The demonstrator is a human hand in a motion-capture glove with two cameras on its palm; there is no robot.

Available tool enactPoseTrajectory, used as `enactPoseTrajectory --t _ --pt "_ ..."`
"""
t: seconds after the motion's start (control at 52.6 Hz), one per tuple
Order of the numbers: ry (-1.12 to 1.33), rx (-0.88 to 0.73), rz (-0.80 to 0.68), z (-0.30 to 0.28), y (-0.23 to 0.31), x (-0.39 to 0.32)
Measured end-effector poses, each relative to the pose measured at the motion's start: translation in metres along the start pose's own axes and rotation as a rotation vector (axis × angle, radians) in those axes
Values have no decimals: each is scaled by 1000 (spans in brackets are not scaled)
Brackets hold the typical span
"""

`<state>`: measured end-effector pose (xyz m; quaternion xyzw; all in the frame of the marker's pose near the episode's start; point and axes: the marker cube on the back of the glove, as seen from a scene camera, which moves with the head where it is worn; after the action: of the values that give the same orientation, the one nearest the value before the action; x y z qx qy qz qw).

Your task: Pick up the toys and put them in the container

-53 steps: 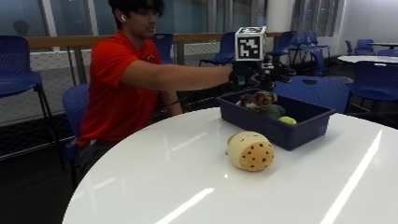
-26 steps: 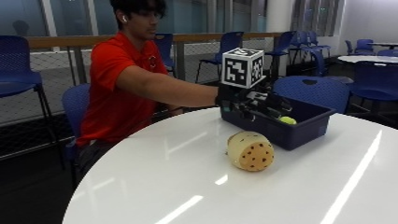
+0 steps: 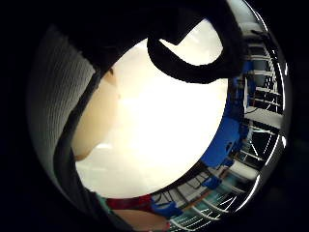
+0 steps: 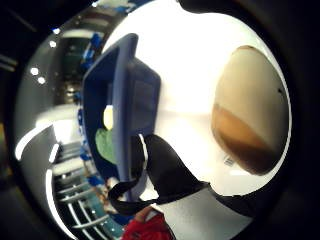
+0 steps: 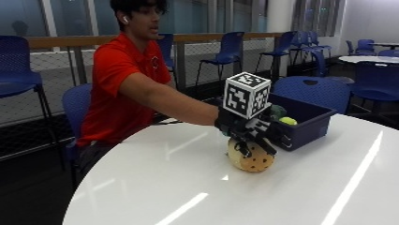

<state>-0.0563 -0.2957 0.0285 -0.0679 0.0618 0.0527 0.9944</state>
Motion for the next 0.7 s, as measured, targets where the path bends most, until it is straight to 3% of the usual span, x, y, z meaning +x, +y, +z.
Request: enactPoseTrajectory --t 0.361,0.704 --pt "118 -110 60 42 -3 3" --pt "120 -168 74 36 -3 15"
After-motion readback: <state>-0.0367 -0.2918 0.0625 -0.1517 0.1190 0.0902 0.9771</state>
